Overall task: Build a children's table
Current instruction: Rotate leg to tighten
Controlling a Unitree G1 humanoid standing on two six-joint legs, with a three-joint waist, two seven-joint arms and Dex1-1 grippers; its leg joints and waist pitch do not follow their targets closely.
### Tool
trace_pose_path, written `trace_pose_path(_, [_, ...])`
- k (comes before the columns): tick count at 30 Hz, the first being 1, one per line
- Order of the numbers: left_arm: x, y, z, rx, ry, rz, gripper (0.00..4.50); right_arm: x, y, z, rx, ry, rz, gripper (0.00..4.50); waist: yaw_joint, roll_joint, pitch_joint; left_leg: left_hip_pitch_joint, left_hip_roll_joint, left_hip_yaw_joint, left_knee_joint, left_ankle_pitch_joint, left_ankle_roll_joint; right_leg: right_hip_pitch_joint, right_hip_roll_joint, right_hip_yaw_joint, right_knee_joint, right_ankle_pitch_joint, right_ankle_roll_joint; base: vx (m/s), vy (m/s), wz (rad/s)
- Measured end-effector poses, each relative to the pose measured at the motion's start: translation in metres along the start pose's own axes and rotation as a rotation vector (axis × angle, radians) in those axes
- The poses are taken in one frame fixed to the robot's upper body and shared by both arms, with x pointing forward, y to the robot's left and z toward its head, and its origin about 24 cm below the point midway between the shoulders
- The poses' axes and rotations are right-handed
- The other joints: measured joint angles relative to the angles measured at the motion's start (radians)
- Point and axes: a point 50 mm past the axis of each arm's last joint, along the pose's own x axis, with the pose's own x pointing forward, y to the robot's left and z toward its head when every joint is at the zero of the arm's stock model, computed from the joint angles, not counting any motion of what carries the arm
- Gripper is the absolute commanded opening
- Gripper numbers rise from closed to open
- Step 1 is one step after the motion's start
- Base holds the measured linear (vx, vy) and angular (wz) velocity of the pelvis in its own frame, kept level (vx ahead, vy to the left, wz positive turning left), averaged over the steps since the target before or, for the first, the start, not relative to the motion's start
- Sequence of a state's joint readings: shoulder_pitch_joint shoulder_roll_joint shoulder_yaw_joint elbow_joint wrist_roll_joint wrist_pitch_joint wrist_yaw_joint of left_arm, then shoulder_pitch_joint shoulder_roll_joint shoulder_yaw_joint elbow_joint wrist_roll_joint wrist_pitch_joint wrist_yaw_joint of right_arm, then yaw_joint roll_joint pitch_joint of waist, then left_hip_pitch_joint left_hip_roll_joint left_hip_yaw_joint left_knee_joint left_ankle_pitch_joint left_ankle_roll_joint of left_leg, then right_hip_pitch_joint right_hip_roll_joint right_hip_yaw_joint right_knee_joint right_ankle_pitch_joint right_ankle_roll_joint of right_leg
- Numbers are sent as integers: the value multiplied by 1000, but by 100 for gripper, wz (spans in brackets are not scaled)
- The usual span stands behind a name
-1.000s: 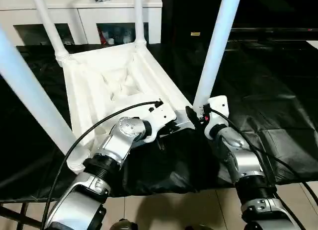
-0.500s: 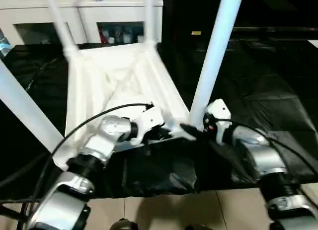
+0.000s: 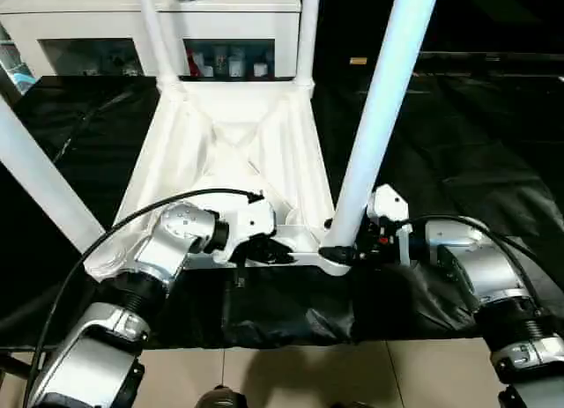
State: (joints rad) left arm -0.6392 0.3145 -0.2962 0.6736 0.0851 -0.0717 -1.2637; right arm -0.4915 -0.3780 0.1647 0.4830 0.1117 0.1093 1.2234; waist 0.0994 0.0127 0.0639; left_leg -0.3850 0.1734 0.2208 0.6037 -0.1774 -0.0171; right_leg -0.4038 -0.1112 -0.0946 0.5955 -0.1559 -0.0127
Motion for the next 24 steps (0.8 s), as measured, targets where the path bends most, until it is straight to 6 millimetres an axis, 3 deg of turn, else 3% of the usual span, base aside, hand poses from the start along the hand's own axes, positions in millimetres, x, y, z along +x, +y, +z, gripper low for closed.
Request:
trace_pose_path(6, [1, -1, -1, 8, -4, -4, 0, -2, 2, -1, 15, -3, -8, 219, 6, 0, -1, 1, 0, 0, 0, 0, 0, 1, 0, 0, 0, 0, 0, 0, 0, 0])
trace_pose_path(10, [4, 1, -1, -4, 3, 44, 0, 1, 3, -7, 68, -54, -127, 200, 5, -7, -5, 3, 0, 0, -1, 0, 0, 1, 0, 0, 0, -1, 1, 0, 0, 0])
trace_pose_path(18, [30, 10, 8, -110, 10, 255, 0, 19, -10, -8, 193, -100, -578, 194, -39, -8, -6, 5, -1, -1, 0, 0, 0, 2, 0, 0, -3, -3, 5, 0, 0, 0])
trace_pose_path(23, [41, 13, 12, -174, 9, 369, 0, 42, -21, 0, 272, -112, -796, 194, -67, -6, -6, 4, -1, -7, -1, 0, 0, 2, 0, -5, -11, -3, 5, 0, 0, 0])
trace_pose_path(24, [42, 14, 13, -175, 10, 386, 0, 45, -23, 2, 273, -116, -822, 229, -70, -4, -6, 2, -2, -11, -2, 0, 0, 3, 1, -7, -16, -3, 5, 0, 0, 0])
